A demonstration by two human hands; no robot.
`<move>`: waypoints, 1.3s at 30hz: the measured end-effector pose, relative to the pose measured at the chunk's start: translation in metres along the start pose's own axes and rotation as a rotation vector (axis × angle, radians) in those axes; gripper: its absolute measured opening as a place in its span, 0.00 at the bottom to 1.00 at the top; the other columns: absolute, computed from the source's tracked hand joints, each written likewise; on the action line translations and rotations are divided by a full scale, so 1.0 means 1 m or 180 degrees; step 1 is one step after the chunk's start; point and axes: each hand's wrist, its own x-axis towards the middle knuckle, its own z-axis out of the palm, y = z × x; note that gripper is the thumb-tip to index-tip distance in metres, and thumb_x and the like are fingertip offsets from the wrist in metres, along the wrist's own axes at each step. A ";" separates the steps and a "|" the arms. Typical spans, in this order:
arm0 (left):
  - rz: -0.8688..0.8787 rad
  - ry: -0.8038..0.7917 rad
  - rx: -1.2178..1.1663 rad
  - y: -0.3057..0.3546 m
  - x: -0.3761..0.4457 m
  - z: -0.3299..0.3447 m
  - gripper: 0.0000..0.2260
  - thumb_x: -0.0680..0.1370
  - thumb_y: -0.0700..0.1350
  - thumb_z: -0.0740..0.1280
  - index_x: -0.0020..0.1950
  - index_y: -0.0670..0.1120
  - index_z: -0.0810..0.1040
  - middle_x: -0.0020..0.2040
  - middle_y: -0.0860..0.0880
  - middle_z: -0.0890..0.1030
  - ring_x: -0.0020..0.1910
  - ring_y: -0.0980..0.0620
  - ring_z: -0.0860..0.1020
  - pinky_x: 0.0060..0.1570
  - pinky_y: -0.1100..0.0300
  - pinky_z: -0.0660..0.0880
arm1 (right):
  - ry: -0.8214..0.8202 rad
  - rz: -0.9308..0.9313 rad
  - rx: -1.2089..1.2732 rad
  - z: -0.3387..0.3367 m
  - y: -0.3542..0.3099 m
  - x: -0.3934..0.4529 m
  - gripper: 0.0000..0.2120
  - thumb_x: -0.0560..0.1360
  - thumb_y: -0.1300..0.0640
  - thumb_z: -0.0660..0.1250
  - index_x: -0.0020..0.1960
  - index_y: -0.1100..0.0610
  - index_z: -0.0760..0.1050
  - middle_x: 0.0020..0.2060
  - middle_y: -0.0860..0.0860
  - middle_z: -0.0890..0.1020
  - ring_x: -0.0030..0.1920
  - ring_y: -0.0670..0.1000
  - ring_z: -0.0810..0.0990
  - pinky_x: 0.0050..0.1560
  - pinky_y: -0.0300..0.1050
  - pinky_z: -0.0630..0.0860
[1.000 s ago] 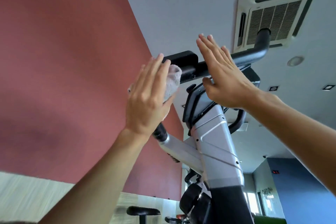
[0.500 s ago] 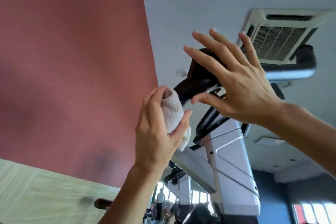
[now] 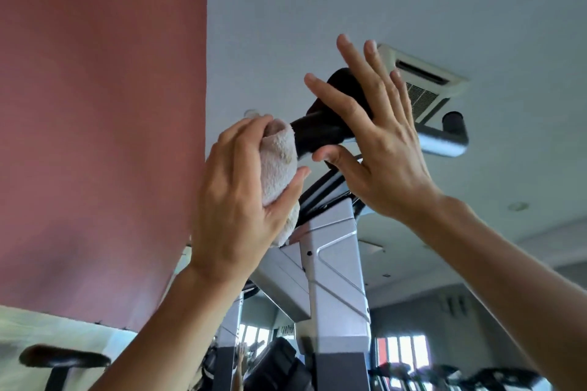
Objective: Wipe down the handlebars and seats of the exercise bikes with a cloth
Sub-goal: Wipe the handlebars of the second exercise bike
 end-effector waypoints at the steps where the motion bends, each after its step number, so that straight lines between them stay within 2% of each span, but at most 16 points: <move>1: 0.0022 0.0023 -0.0001 0.002 0.004 0.001 0.23 0.80 0.49 0.73 0.66 0.33 0.75 0.62 0.38 0.79 0.62 0.42 0.79 0.64 0.50 0.77 | -0.0051 0.0017 0.0025 -0.001 0.000 0.001 0.31 0.80 0.36 0.54 0.79 0.50 0.66 0.82 0.58 0.55 0.83 0.60 0.48 0.78 0.67 0.51; 4: 0.0130 0.0093 -0.0058 0.003 0.008 0.006 0.23 0.81 0.51 0.72 0.66 0.33 0.76 0.62 0.38 0.80 0.62 0.42 0.80 0.62 0.48 0.78 | -0.0187 0.0058 0.0055 -0.005 0.000 0.002 0.31 0.82 0.35 0.51 0.78 0.50 0.67 0.82 0.58 0.54 0.83 0.60 0.47 0.77 0.69 0.52; 7: 0.0267 0.0153 -0.0120 -0.009 -0.005 0.008 0.24 0.80 0.48 0.74 0.68 0.33 0.74 0.65 0.36 0.78 0.66 0.40 0.78 0.65 0.45 0.77 | -0.0249 0.0120 0.0100 -0.004 -0.003 -0.001 0.31 0.82 0.36 0.49 0.78 0.51 0.65 0.82 0.57 0.53 0.83 0.59 0.45 0.78 0.69 0.50; 10: 0.0131 0.0297 -0.0175 -0.014 -0.019 0.015 0.26 0.80 0.49 0.75 0.71 0.39 0.68 0.68 0.35 0.76 0.68 0.41 0.76 0.70 0.51 0.74 | -0.0237 0.0180 0.0129 -0.004 -0.002 -0.002 0.29 0.83 0.37 0.50 0.78 0.51 0.64 0.82 0.56 0.53 0.83 0.58 0.45 0.78 0.70 0.48; 12: -0.0006 0.0411 -0.0212 -0.011 -0.022 0.018 0.26 0.80 0.49 0.74 0.71 0.39 0.68 0.68 0.35 0.76 0.69 0.41 0.76 0.72 0.56 0.71 | -0.0251 0.0207 0.0153 -0.004 -0.002 -0.001 0.29 0.83 0.37 0.51 0.78 0.50 0.64 0.82 0.55 0.54 0.83 0.58 0.46 0.76 0.72 0.49; 16: -0.0323 0.0513 -0.0437 -0.009 -0.031 0.018 0.27 0.79 0.50 0.75 0.70 0.36 0.69 0.67 0.36 0.76 0.68 0.43 0.76 0.71 0.56 0.72 | -0.0359 0.0201 0.0128 -0.005 -0.003 0.000 0.28 0.83 0.37 0.51 0.78 0.50 0.63 0.81 0.55 0.55 0.82 0.59 0.48 0.75 0.73 0.52; 18: -0.0604 0.0370 -0.0448 -0.012 -0.050 0.019 0.28 0.78 0.50 0.75 0.69 0.34 0.70 0.66 0.38 0.77 0.67 0.45 0.76 0.69 0.56 0.74 | -0.0417 0.0224 0.0121 -0.007 -0.003 0.001 0.28 0.83 0.37 0.52 0.78 0.50 0.63 0.81 0.55 0.54 0.82 0.59 0.47 0.75 0.73 0.52; 21: -0.1316 0.0035 -0.0507 -0.019 -0.088 0.023 0.29 0.78 0.53 0.73 0.71 0.38 0.69 0.66 0.42 0.77 0.66 0.47 0.78 0.60 0.46 0.81 | -0.0493 0.0244 0.0166 -0.008 -0.002 0.000 0.27 0.83 0.37 0.51 0.78 0.49 0.63 0.81 0.54 0.53 0.82 0.59 0.47 0.74 0.75 0.52; 23: -0.1531 -0.0036 -0.0595 -0.021 -0.098 0.024 0.30 0.80 0.57 0.70 0.74 0.40 0.67 0.68 0.43 0.76 0.67 0.47 0.77 0.59 0.43 0.81 | -0.0487 0.0208 0.0169 -0.008 -0.001 0.000 0.27 0.84 0.38 0.51 0.77 0.50 0.63 0.81 0.55 0.54 0.81 0.60 0.49 0.73 0.75 0.54; 26: -0.1455 0.0206 -0.0840 -0.007 -0.069 0.023 0.30 0.80 0.58 0.69 0.73 0.39 0.68 0.67 0.44 0.77 0.67 0.47 0.77 0.63 0.46 0.79 | -0.0436 0.0172 0.0119 -0.007 0.000 0.000 0.26 0.84 0.39 0.52 0.77 0.51 0.64 0.80 0.56 0.55 0.80 0.62 0.53 0.72 0.74 0.57; 29: -0.1040 0.0381 -0.0742 0.003 -0.041 0.019 0.28 0.80 0.53 0.72 0.70 0.35 0.71 0.66 0.41 0.78 0.67 0.46 0.77 0.67 0.55 0.75 | -0.0415 0.0228 0.0139 -0.006 -0.001 0.000 0.26 0.84 0.39 0.53 0.77 0.52 0.65 0.80 0.56 0.55 0.80 0.60 0.53 0.73 0.73 0.56; 31: -0.0846 0.0264 -0.0599 -0.009 -0.046 0.018 0.28 0.79 0.53 0.73 0.69 0.34 0.71 0.66 0.40 0.78 0.67 0.46 0.78 0.67 0.55 0.76 | -0.0412 0.0228 0.0160 -0.005 -0.002 0.001 0.27 0.83 0.38 0.53 0.77 0.52 0.65 0.80 0.56 0.55 0.80 0.61 0.52 0.73 0.73 0.55; 36: -0.1111 -0.0020 -0.0661 -0.015 -0.060 0.010 0.29 0.78 0.56 0.71 0.71 0.39 0.69 0.66 0.42 0.78 0.66 0.48 0.77 0.63 0.54 0.77 | -0.0352 0.0215 0.0128 -0.005 -0.003 0.001 0.29 0.83 0.37 0.52 0.77 0.52 0.66 0.80 0.57 0.56 0.81 0.61 0.52 0.74 0.72 0.53; 39: -0.0747 0.0098 -0.0548 0.005 -0.021 0.003 0.29 0.80 0.57 0.70 0.69 0.35 0.72 0.64 0.41 0.79 0.65 0.46 0.78 0.66 0.60 0.75 | -0.0353 0.0217 0.0172 -0.008 -0.005 0.002 0.29 0.83 0.36 0.51 0.78 0.52 0.64 0.81 0.57 0.56 0.81 0.60 0.52 0.75 0.71 0.52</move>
